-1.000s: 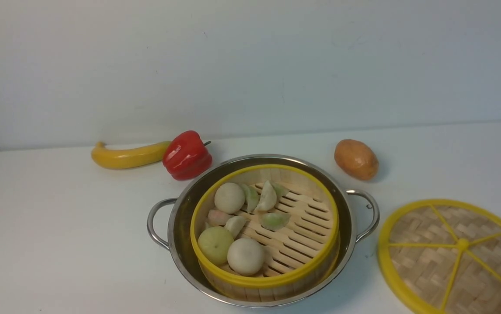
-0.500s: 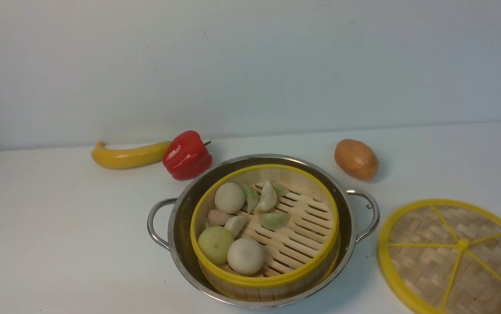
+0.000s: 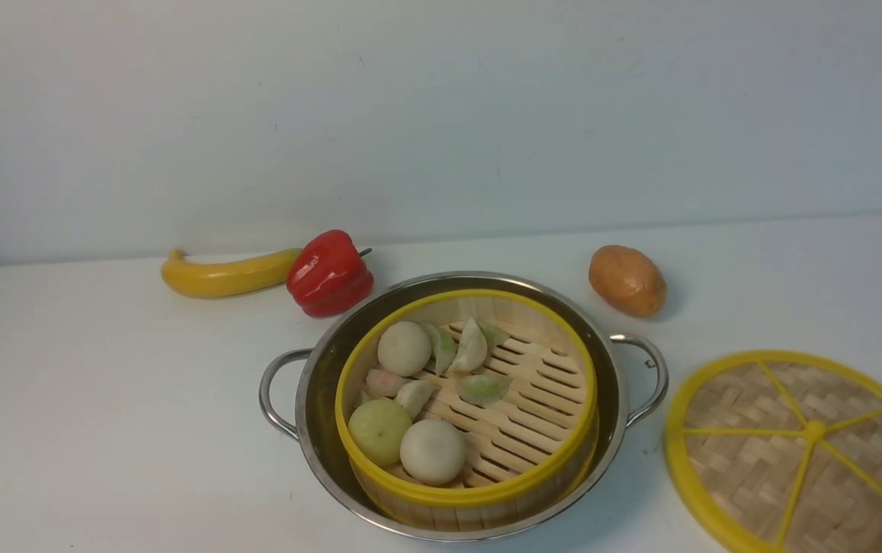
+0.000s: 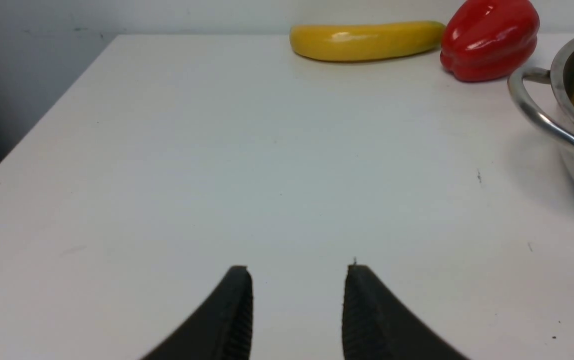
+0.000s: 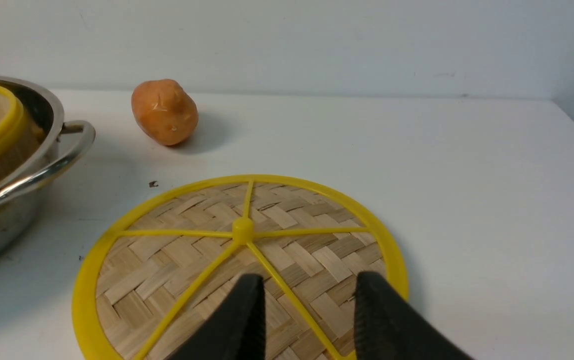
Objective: Place the steamer in the pot on the white table, and put the lid on the steamer.
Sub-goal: 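Move the gripper down to the bamboo steamer lid and grasp its center knob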
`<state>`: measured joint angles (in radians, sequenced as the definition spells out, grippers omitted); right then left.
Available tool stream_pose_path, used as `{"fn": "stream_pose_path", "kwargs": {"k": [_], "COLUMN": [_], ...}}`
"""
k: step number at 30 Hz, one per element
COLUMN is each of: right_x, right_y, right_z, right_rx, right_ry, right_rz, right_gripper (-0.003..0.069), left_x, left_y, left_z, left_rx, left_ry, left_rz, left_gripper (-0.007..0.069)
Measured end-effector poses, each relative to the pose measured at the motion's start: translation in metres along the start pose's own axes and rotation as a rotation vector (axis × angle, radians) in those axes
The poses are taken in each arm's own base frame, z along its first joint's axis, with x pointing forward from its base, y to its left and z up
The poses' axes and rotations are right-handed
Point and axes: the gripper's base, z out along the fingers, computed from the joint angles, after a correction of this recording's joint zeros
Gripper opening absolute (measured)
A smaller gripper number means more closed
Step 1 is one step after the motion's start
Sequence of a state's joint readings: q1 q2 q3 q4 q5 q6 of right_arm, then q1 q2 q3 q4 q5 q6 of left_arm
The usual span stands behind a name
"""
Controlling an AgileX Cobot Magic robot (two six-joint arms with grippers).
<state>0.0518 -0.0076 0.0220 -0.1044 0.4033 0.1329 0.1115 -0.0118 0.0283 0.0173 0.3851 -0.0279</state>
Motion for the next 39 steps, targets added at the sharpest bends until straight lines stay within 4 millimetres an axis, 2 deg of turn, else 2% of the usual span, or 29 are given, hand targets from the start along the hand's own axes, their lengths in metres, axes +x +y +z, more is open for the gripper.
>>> {"fn": "stream_pose_path", "kwargs": {"k": [10,16,17,20,22,25,26,30,33,37,39], "right_x": [0.0,-0.005,-0.01,-0.052,-0.077,-0.101,-0.115,-0.15,-0.166,-0.173,-0.167], "right_y": [0.0,0.001,0.002,0.003,0.004,0.004,0.004,0.006,0.01,0.016,0.02], "right_z": [0.0,-0.001,-0.003,-0.022,-0.034,-0.044,-0.046,-0.04,-0.033,-0.017,0.004], "right_rx": [0.001,-0.015,-0.019,-0.039,-0.049,-0.047,-0.045,-0.06,-0.106,-0.159,-0.179], "right_ry": [0.0,-0.021,-0.032,-0.098,-0.069,-0.01,0.016,-0.001,-0.066,-0.046,0.136], "right_rz": [-0.003,0.085,0.099,0.148,0.164,0.14,0.107,0.109,0.18,0.265,0.206], "right_gripper": [0.0241,0.0241,0.0241,0.0241,0.0241,0.0241,0.0241,0.0241,0.0241,0.0241,0.0241], "left_x": [0.0,0.0,0.0,0.0,0.0,0.0,0.0,0.0,0.0,0.0,0.0], "left_y": [0.0,0.0,0.0,0.0,0.0,0.0,0.0,0.0,0.0,0.0,0.0], "left_z": [0.0,0.0,0.0,0.0,0.0,0.0,0.0,0.0,0.0,0.0,0.0], "left_rx": [0.0,0.0,0.0,0.0,0.0,0.0,0.0,0.0,0.0,0.0,0.0], "left_ry": [0.0,0.0,0.0,0.0,0.0,0.0,0.0,0.0,0.0,0.0,0.0], "left_rz": [0.0,0.0,0.0,0.0,-0.001,-0.001,-0.001,-0.001,-0.001,-0.001,-0.001], "left_gripper": [0.0248,0.0248,0.0248,0.0248,0.0248,0.0248,0.0248,0.0248,0.0248,0.0248,0.0248]}}
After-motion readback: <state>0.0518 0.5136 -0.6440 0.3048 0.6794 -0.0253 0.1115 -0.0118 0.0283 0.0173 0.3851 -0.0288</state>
